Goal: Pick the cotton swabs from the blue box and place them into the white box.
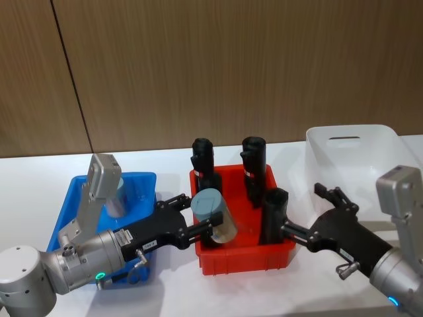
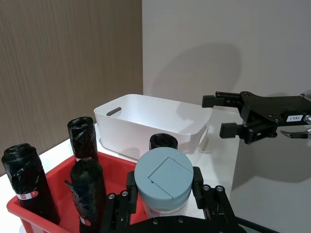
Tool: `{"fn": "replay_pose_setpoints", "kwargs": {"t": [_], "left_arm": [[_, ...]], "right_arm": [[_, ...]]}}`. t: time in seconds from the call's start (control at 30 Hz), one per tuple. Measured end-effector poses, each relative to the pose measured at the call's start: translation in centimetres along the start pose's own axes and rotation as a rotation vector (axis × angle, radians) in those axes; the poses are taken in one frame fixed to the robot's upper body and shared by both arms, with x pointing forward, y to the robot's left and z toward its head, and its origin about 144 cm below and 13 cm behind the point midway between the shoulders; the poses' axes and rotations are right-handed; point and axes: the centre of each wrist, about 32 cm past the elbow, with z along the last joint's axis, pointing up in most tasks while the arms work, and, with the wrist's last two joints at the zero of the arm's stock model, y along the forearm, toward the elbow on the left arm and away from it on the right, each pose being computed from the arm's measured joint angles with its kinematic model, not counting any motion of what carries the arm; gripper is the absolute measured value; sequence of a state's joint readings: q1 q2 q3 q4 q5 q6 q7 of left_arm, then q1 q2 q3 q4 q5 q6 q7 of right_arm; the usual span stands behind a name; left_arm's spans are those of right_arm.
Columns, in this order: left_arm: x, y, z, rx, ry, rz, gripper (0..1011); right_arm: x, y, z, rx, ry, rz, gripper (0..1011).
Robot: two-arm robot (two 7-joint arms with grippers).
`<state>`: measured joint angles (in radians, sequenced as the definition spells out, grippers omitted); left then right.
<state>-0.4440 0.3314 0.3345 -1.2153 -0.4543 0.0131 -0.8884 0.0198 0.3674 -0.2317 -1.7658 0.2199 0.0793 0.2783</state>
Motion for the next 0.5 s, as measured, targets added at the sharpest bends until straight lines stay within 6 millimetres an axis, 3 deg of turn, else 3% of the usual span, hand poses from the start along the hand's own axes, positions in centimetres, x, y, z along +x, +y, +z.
{"fn": "replay_pose_setpoints", "kwargs": {"t": [0.5], "left_arm": [[0.0, 0.0, 0.0, 0.000, -0.001, -0.001, 660]], "right_arm": [[0.7, 2.0, 0.8, -0.031, -0.052, 0.232, 1002]]}}
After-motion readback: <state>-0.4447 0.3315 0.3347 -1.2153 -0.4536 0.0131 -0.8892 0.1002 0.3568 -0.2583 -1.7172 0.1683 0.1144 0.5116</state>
